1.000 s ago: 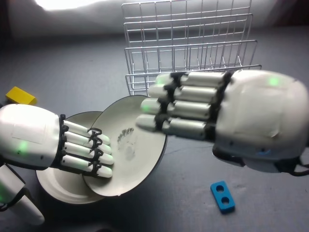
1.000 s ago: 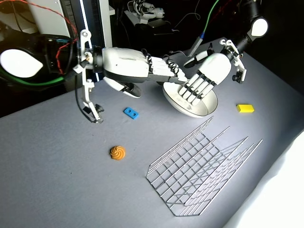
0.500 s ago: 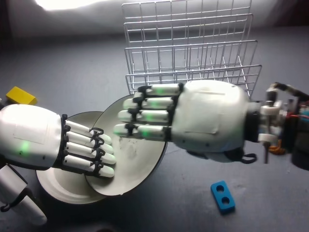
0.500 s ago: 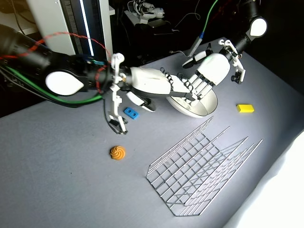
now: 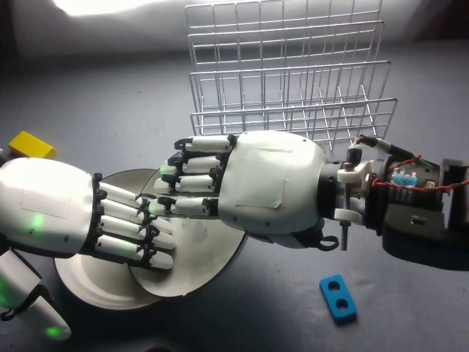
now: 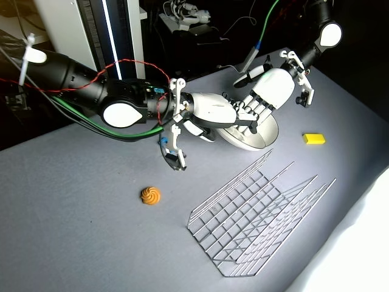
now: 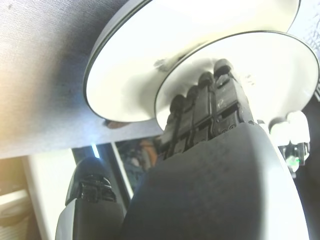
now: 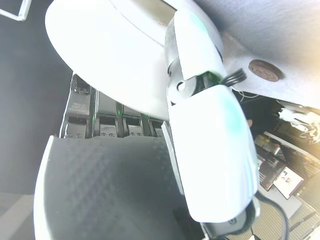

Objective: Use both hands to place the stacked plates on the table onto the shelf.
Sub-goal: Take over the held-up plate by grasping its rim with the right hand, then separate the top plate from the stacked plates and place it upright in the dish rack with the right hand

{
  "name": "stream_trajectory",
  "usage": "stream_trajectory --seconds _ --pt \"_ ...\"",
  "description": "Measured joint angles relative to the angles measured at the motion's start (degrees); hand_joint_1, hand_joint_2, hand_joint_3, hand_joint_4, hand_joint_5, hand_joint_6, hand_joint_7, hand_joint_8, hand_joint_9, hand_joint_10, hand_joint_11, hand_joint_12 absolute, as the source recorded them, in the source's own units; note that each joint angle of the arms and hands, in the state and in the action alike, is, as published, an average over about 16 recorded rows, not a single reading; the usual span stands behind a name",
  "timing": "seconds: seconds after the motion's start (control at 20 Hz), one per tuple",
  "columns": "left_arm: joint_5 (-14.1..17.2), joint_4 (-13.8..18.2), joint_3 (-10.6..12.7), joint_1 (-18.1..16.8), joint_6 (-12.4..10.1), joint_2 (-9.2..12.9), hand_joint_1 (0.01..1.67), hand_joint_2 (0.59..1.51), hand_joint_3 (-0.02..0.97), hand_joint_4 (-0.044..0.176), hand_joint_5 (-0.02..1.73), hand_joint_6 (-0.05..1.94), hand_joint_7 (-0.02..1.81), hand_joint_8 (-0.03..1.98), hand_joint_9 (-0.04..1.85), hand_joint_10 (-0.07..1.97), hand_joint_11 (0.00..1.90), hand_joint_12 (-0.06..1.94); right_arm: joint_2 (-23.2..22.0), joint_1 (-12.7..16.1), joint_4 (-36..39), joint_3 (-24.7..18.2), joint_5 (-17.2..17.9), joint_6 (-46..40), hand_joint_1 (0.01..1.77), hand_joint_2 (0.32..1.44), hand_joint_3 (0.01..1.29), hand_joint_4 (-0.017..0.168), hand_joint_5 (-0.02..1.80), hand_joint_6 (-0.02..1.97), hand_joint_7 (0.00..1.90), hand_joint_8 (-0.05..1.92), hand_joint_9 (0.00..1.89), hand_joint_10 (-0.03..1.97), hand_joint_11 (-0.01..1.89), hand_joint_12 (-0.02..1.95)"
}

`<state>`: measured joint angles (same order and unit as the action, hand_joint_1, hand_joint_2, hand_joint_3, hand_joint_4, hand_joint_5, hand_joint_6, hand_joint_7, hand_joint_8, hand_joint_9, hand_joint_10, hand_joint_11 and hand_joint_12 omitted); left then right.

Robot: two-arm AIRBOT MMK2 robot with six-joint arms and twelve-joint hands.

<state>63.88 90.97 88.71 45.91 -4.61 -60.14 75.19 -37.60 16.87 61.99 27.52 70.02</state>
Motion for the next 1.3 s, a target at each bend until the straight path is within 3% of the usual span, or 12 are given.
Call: stream_trajectory --seconds 0.3,0.45,0.9,1.1,1.3 --pt "0.1 0.1 0.1 -0.1 0.0 0.0 0.02 1.146 0.012 -0.004 0.05 -0.01 0.00 -0.01 0.01 0.01 0.02 0.01 1.7 0.0 -0.1 1.5 0.2 0.5 1.20 1.14 0.01 0.003 0.45 0.04 0.47 0.00 0.47 0.05 0.14 1.14" --pt "0.1 0.1 0.1 -0.1 0.0 0.0 0.02 1.150 0.012 -0.005 0.05 -0.01 0.00 -0.02 0.01 0.01 0.02 0.01 2.0 0.0 0.0 1.8 0.8 0.5 1.16 1.13 0.01 0.001 0.55 0.15 0.59 0.06 0.61 0.07 0.27 1.24" --pt "0.5 0.7 1.1 -1.4 -0.5 0.0 0.02 1.157 0.012 -0.003 0.06 -0.01 0.02 -0.01 0.02 0.01 0.02 0.01 2.0 0.0 0.4 1.8 3.1 0.7 1.06 1.04 0.01 -0.003 0.79 0.61 0.88 0.51 0.97 0.37 0.72 1.40" --pt "1.1 1.0 2.4 -3.3 -1.3 0.1 0.02 1.157 0.012 -0.002 0.06 0.00 0.04 0.00 0.03 0.01 0.02 0.01 2.0 0.0 0.4 1.8 4.0 0.7 1.07 1.00 0.01 -0.004 0.82 0.80 0.92 0.72 1.04 0.56 0.82 1.44" --pt "1.9 1.3 4.0 -5.8 -2.3 0.5 0.02 1.156 0.012 0.000 0.08 0.01 0.06 0.00 0.03 0.01 0.02 0.01 1.9 0.2 0.3 1.8 4.5 0.6 1.08 0.99 0.01 -0.003 0.84 0.84 0.94 0.83 1.05 0.73 0.84 1.48"
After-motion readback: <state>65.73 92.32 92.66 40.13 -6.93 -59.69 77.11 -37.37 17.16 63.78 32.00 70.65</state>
